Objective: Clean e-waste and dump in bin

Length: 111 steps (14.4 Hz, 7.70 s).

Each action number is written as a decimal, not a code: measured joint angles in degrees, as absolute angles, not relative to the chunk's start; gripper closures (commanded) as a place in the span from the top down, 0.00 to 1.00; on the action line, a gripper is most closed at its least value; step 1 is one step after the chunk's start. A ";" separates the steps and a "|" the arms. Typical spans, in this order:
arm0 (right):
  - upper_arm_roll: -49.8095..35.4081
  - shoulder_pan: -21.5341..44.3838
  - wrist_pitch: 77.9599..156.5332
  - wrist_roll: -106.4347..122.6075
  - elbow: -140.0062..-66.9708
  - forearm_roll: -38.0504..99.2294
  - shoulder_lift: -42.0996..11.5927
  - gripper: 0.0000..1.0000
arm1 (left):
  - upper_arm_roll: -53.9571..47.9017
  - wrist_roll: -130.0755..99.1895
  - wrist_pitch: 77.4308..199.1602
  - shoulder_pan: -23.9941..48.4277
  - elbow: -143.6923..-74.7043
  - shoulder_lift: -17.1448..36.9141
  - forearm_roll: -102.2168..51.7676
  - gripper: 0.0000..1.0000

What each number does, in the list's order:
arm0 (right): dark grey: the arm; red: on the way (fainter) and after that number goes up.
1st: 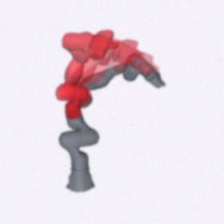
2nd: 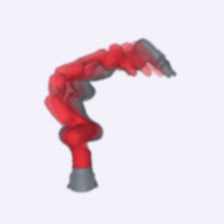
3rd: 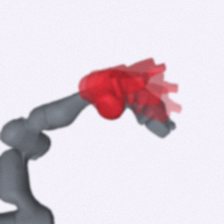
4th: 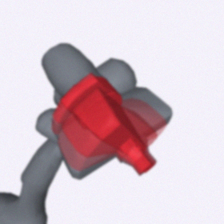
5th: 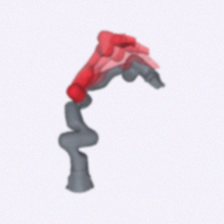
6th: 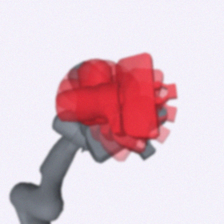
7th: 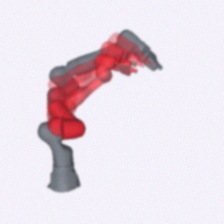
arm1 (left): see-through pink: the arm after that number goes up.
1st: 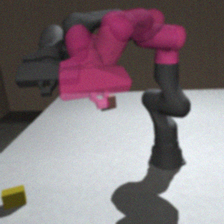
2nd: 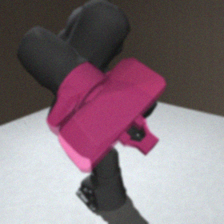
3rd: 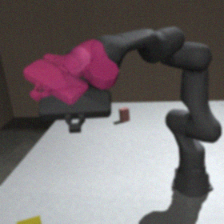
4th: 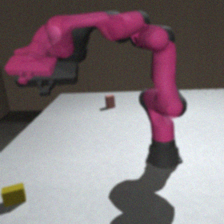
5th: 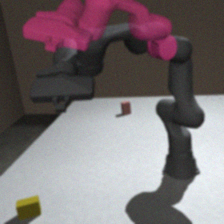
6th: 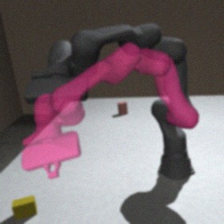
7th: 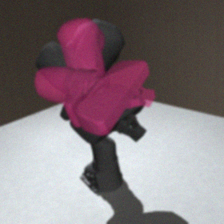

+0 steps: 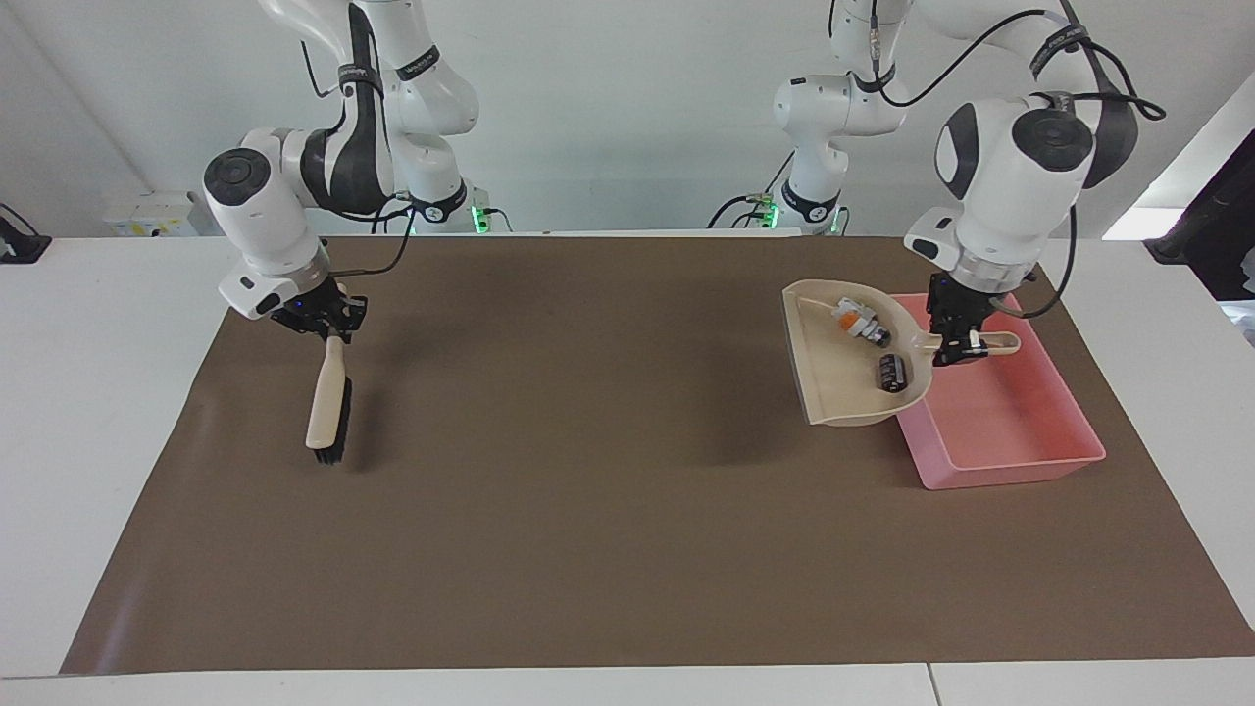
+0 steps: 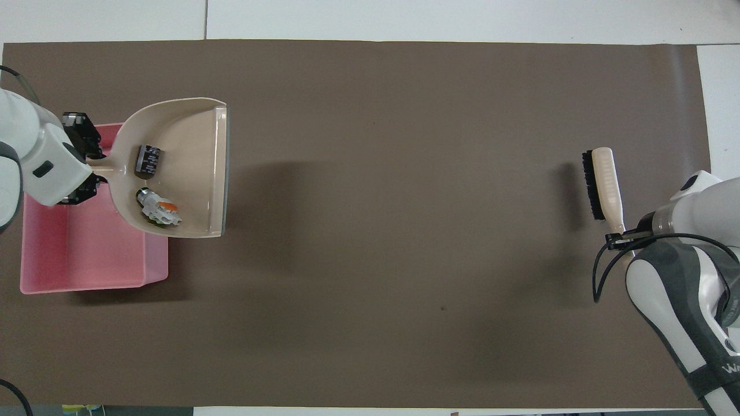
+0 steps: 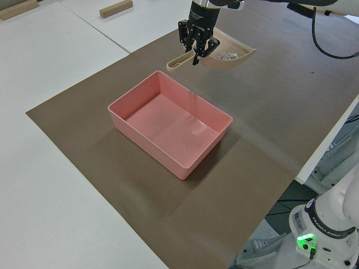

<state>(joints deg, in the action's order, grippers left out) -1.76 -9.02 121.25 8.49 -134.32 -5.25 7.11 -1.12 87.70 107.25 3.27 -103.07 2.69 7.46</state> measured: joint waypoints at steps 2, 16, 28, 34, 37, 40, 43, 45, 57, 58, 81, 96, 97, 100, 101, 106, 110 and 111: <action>-1.75 -9.55 121.78 8.50 -135.86 -5.25 7.11 0.00 | -1.06 88.50 107.11 0.93 -102.27 2.70 7.45 0.00; -1.74 -11.81 127.24 8.48 -141.15 -5.15 8.04 0.00 | -1.29 98.27 111.79 -18.06 -101.39 3.72 25.29 0.00; -1.80 -14.96 127.45 14.55 -142.40 -5.15 8.87 0.07 | -1.90 76.96 108.04 -4.86 -114.01 -0.14 61.11 0.00; -1.80 -14.96 128.34 15.32 -142.75 -5.15 9.02 0.25 | -2.07 76.36 98.56 0.98 -112.06 -1.87 64.91 0.00; -1.80 -14.99 128.41 15.32 -142.76 -5.15 9.02 0.66 | -2.19 76.36 95.98 3.30 -112.00 -2.21 66.88 0.00; -1.80 -15.04 128.52 15.32 -142.76 -5.14 9.10 1.00 | -2.31 76.36 95.42 4.24 -110.53 -2.56 66.94 0.00; -1.80 -15.06 128.45 15.32 -142.39 -5.15 9.21 1.00 | -2.65 79.37 95.43 4.90 -106.90 -2.73 61.04 0.00; -1.97 -15.01 126.15 14.72 -139.64 -5.14 9.26 1.00 | -2.74 82.32 95.70 5.97 -105.18 -2.63 55.19 0.00; -5.56 -9.20 93.52 -4.11 -101.36 -3.13 9.23 1.00 | -3.33 65.95 100.40 26.55 -105.80 9.14 28.52 0.00; -5.33 -9.09 89.88 -4.31 -97.58 -2.04 8.31 1.00 | -3.33 64.36 100.40 28.38 -104.81 10.35 27.15 0.00; 0.52 -0.07 84.24 -3.11 -91.95 -3.41 4.99 1.00 | -3.25 49.53 101.35 39.05 -91.85 27.26 24.22 1.00; 2.31 0.13 84.06 -3.16 -91.75 -0.97 4.66 1.00 | -1.99 15.33 97.11 30.19 -102.70 10.58 21.91 1.00; 2.31 0.13 84.06 -3.15 -91.75 -0.97 4.66 1.00 | -1.83 11.80 97.04 28.31 -102.68 10.53 19.20 1.00; 2.31 0.13 84.06 -3.16 -91.75 -0.97 4.66 1.00 | -1.46 1.45 97.26 21.37 -102.53 9.61 11.72 1.00; 2.31 0.13 84.06 -3.16 -91.75 -0.97 4.66 1.00 | -1.39 -0.05 97.55 19.09 -102.35 8.91 9.49 1.00; 2.31 0.13 84.06 -3.16 -91.75 -0.97 4.66 1.00 | -1.15 -1.55 98.32 8.54 -99.47 3.37 1.17 1.00; 2.32 0.12 84.06 -3.16 -91.75 -0.97 4.66 1.00 | -1.05 -1.65 96.22 4.56 -93.43 1.97 -0.60 1.00; 2.32 0.12 84.06 -3.16 -91.75 -0.97 4.66 1.00 | -1.05 -1.72 94.82 4.08 -91.86 1.96 -0.68 1.00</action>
<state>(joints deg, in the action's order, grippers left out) 2.32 0.12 84.06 -3.16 -91.75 -0.97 4.66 -1.05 -1.72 94.82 4.08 -91.86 1.96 -0.68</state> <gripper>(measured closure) 0.000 0.000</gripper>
